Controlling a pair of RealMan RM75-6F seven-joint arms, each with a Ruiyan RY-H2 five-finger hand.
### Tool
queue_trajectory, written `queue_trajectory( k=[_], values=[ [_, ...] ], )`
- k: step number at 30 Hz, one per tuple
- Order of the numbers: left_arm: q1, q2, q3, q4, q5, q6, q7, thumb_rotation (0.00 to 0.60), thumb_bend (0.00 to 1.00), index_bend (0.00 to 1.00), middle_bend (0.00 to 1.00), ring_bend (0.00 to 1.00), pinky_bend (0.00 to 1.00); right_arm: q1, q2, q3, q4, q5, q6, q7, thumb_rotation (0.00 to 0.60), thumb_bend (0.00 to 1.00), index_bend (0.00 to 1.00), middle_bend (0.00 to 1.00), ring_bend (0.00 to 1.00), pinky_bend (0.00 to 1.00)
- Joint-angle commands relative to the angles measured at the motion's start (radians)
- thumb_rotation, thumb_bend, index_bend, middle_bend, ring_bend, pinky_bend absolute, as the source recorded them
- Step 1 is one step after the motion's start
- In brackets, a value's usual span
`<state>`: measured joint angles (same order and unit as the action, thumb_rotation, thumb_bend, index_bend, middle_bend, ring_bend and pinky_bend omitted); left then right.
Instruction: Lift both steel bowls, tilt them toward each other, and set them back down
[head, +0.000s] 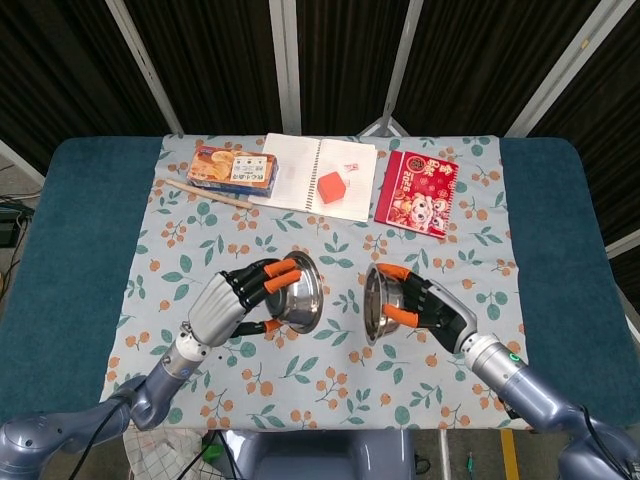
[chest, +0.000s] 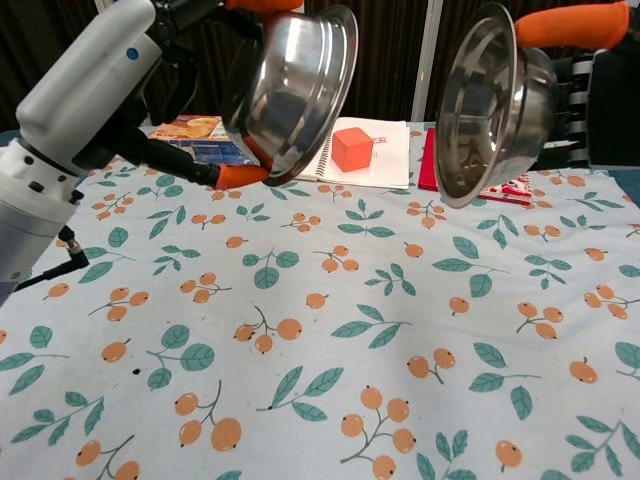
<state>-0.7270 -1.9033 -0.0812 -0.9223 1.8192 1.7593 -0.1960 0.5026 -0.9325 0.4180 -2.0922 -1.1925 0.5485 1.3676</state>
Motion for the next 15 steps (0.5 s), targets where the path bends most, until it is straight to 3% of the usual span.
queue_trajectory(
  k=[1, 15],
  values=[
    [-0.011, -0.01, 0.002, -0.018, 0.013, -0.006, 0.018, 0.6, 0.35, 0.52, 0.63, 0.57, 0.78, 0.033, -0.028, 0.001, -0.046, 0.079, 0.033, -0.063, 0.6, 0.35, 0.67, 0.57, 0.56, 0.73],
    [-0.044, -0.039, -0.008, -0.045, 0.029, -0.037, 0.051, 0.6, 0.35, 0.52, 0.63, 0.56, 0.78, 0.101, -0.067, -0.021, -0.17, 0.303, 0.133, -0.268, 0.6, 0.35, 0.67, 0.57, 0.56, 0.73]
  ],
)
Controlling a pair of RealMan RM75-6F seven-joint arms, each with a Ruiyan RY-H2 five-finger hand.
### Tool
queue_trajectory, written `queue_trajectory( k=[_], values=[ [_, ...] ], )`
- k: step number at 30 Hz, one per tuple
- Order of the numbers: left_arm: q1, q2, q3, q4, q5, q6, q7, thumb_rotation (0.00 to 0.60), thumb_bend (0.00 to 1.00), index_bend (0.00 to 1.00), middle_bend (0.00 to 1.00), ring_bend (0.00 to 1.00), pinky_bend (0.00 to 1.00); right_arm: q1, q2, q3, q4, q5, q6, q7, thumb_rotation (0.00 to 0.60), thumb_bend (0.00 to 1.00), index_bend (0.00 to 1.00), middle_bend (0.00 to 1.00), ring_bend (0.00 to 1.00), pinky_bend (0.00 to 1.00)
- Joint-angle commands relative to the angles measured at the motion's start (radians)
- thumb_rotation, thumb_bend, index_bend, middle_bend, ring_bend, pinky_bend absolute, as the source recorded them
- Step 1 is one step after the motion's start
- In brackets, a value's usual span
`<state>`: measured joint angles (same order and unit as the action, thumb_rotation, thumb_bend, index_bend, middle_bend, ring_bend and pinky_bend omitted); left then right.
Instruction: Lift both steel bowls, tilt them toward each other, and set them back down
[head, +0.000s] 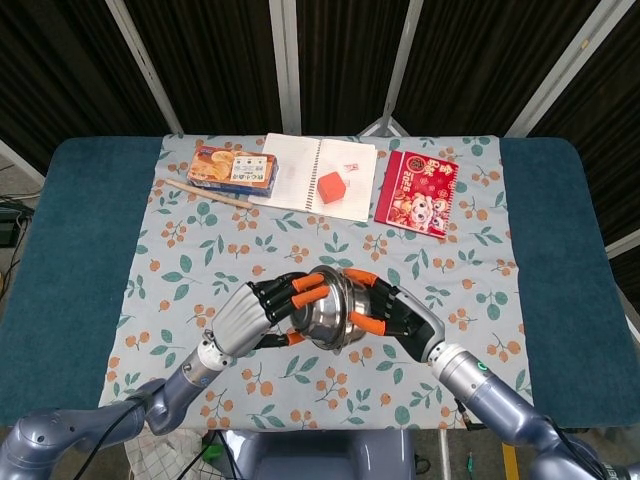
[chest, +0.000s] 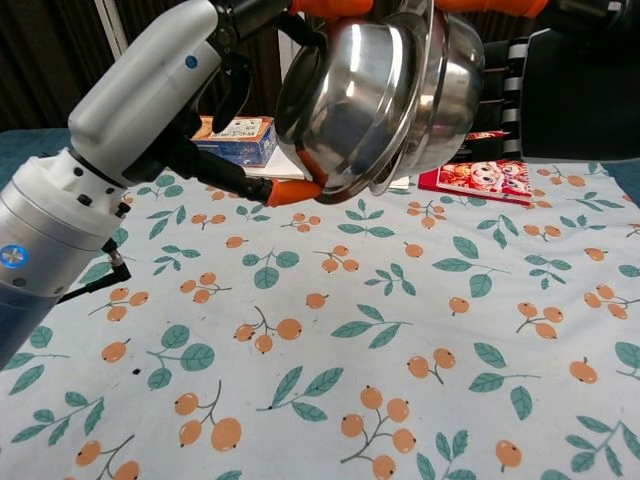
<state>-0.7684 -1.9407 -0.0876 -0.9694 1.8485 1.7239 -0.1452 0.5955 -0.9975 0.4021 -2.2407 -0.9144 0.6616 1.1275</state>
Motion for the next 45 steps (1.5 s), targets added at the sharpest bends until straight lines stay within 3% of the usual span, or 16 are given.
queue_trajectory(
  k=[1, 14, 30, 45],
  values=[
    [-0.004, -0.004, -0.003, 0.004, 0.0, -0.002, -0.002, 0.6, 0.35, 0.52, 0.63, 0.56, 0.78, 0.008, -0.002, -0.006, -0.029, 0.033, 0.025, -0.037, 0.6, 0.35, 0.67, 0.57, 0.56, 0.73],
    [-0.007, -0.004, 0.002, 0.01, 0.028, 0.037, -0.007, 0.6, 0.35, 0.52, 0.63, 0.56, 0.78, -0.015, 0.021, 0.006, -0.067, 0.09, 0.066, -0.099, 0.6, 0.35, 0.67, 0.57, 0.56, 0.73],
    [0.016, 0.086, 0.006, -0.108, 0.046, 0.055, 0.034, 0.6, 0.35, 0.52, 0.63, 0.56, 0.78, -0.096, 0.059, 0.078, 0.039, 0.06, -0.031, 0.032, 0.6, 0.35, 0.67, 0.57, 0.56, 0.73],
    [-0.026, 0.033, -0.014, -0.104, 0.065, 0.021, 0.045, 0.6, 0.35, 0.52, 0.63, 0.56, 0.78, -0.121, 0.014, 0.077, -0.115, -0.019, -0.008, -0.023, 0.6, 0.36, 0.67, 0.57, 0.56, 0.73]
  ],
)
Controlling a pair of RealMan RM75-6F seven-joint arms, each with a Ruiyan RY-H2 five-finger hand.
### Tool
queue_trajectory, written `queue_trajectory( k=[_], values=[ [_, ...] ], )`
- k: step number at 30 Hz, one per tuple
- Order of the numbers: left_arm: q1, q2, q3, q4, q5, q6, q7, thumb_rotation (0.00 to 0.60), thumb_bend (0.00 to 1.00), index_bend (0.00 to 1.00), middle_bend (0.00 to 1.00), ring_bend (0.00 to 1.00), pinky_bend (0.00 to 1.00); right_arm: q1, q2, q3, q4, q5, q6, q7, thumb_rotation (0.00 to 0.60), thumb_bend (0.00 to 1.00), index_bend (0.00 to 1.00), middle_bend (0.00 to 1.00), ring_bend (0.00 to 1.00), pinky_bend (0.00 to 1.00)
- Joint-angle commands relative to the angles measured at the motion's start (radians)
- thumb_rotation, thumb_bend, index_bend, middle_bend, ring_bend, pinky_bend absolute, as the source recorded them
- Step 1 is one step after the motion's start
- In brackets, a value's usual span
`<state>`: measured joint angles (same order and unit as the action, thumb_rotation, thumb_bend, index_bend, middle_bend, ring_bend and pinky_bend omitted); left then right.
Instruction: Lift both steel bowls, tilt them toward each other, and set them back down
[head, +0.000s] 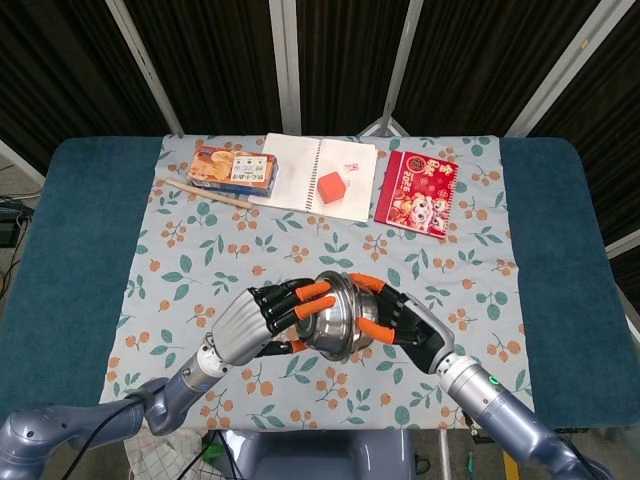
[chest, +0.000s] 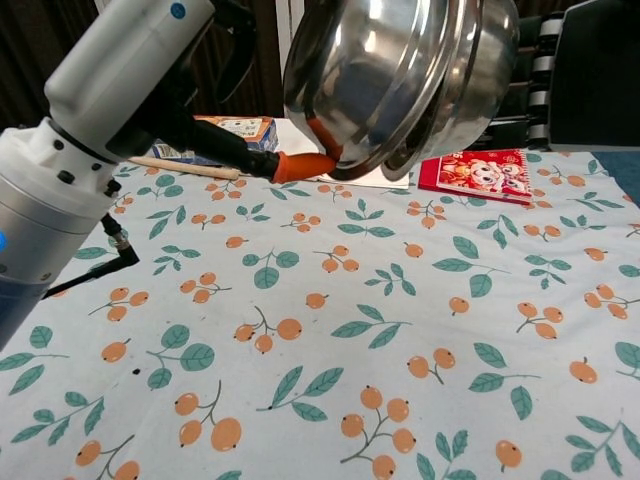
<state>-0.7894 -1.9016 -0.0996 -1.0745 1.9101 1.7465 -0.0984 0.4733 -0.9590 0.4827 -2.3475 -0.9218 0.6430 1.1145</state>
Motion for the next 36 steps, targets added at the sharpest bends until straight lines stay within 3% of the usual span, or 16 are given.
queue_trajectory(
  k=[1, 10, 26, 36],
  values=[
    [-0.01, -0.013, -0.006, 0.005, 0.003, -0.005, -0.004, 0.6, 0.35, 0.52, 0.63, 0.56, 0.78, 0.005, -0.043, -0.004, -0.009, -0.019, 0.01, -0.009, 0.6, 0.36, 0.67, 0.57, 0.56, 0.73],
    [-0.022, -0.032, -0.014, 0.009, 0.016, 0.001, 0.014, 0.6, 0.35, 0.52, 0.63, 0.56, 0.78, 0.013, -0.105, -0.02, -0.009, -0.052, 0.022, -0.036, 0.6, 0.36, 0.66, 0.57, 0.55, 0.73],
    [0.013, 0.034, -0.003, -0.036, 0.014, 0.024, 0.03, 0.6, 0.35, 0.52, 0.63, 0.56, 0.78, -0.017, -0.041, -0.014, -0.008, 0.016, 0.076, -0.069, 0.6, 0.36, 0.66, 0.57, 0.55, 0.73],
    [0.029, 0.096, 0.0, -0.102, 0.019, 0.021, 0.054, 0.6, 0.35, 0.52, 0.63, 0.56, 0.78, -0.036, -0.028, -0.022, 0.103, 0.031, 0.066, -0.068, 0.6, 0.36, 0.66, 0.57, 0.55, 0.73]
  ],
)
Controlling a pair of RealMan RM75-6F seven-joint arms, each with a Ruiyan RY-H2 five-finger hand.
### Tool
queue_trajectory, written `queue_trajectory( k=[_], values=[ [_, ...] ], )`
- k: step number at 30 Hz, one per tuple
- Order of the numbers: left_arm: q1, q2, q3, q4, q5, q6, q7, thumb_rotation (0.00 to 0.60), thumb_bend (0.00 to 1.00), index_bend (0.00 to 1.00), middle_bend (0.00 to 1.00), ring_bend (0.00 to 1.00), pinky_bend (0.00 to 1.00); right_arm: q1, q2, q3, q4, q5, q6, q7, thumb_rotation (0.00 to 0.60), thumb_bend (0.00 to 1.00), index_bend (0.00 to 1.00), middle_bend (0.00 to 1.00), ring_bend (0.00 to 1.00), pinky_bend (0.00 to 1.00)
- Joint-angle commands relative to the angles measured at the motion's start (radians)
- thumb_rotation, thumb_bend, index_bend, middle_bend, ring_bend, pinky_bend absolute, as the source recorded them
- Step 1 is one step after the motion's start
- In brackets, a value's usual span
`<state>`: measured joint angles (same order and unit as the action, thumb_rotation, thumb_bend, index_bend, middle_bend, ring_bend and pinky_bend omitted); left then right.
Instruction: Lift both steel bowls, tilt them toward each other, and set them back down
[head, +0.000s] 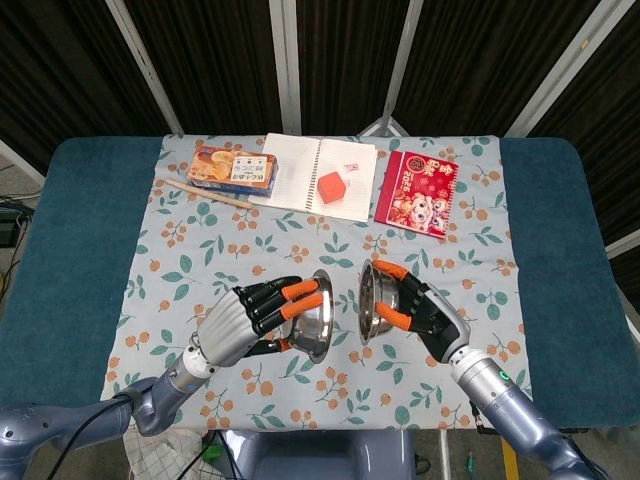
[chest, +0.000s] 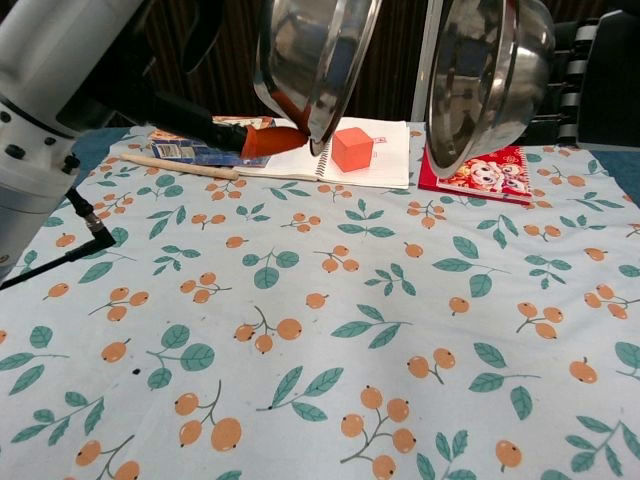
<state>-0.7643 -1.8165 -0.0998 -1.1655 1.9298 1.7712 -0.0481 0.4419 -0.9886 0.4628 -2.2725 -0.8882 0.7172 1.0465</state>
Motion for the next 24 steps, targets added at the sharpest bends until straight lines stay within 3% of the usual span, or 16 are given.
queue_trajectory(
  k=[1, 4, 10, 16, 21, 24],
  values=[
    [0.006, 0.016, 0.002, -0.017, -0.002, -0.006, 0.005, 0.6, 0.35, 0.52, 0.63, 0.56, 0.78, -0.006, 0.002, -0.005, 0.039, -0.011, -0.01, -0.008, 0.6, 0.36, 0.66, 0.57, 0.55, 0.73],
    [0.02, 0.042, 0.013, -0.033, -0.015, -0.028, 0.021, 0.6, 0.35, 0.51, 0.63, 0.56, 0.77, -0.012, 0.003, -0.034, 0.092, -0.065, 0.01, -0.084, 0.6, 0.36, 0.66, 0.57, 0.55, 0.73],
    [0.057, 0.141, 0.063, -0.108, -0.086, -0.168, 0.104, 0.6, 0.35, 0.51, 0.63, 0.56, 0.77, -0.011, -0.074, -0.15, 0.285, -0.162, 0.096, -0.326, 0.6, 0.36, 0.66, 0.57, 0.55, 0.73],
    [0.084, 0.216, 0.101, -0.18, -0.179, -0.316, 0.175, 0.6, 0.35, 0.51, 0.62, 0.56, 0.77, 0.01, -0.193, -0.263, 0.515, -0.163, 0.199, -0.657, 0.6, 0.36, 0.66, 0.57, 0.55, 0.69],
    [0.09, 0.241, 0.116, -0.213, -0.249, -0.426, 0.218, 0.6, 0.35, 0.5, 0.62, 0.56, 0.77, 0.0, -0.327, -0.339, 0.682, -0.268, 0.358, -0.915, 0.6, 0.36, 0.66, 0.57, 0.54, 0.67],
    [0.089, 0.256, 0.123, -0.235, -0.273, -0.479, 0.257, 0.6, 0.35, 0.5, 0.62, 0.56, 0.77, -0.011, -0.383, -0.371, 0.752, -0.318, 0.409, -0.995, 0.6, 0.36, 0.66, 0.57, 0.54, 0.67]
  ],
)
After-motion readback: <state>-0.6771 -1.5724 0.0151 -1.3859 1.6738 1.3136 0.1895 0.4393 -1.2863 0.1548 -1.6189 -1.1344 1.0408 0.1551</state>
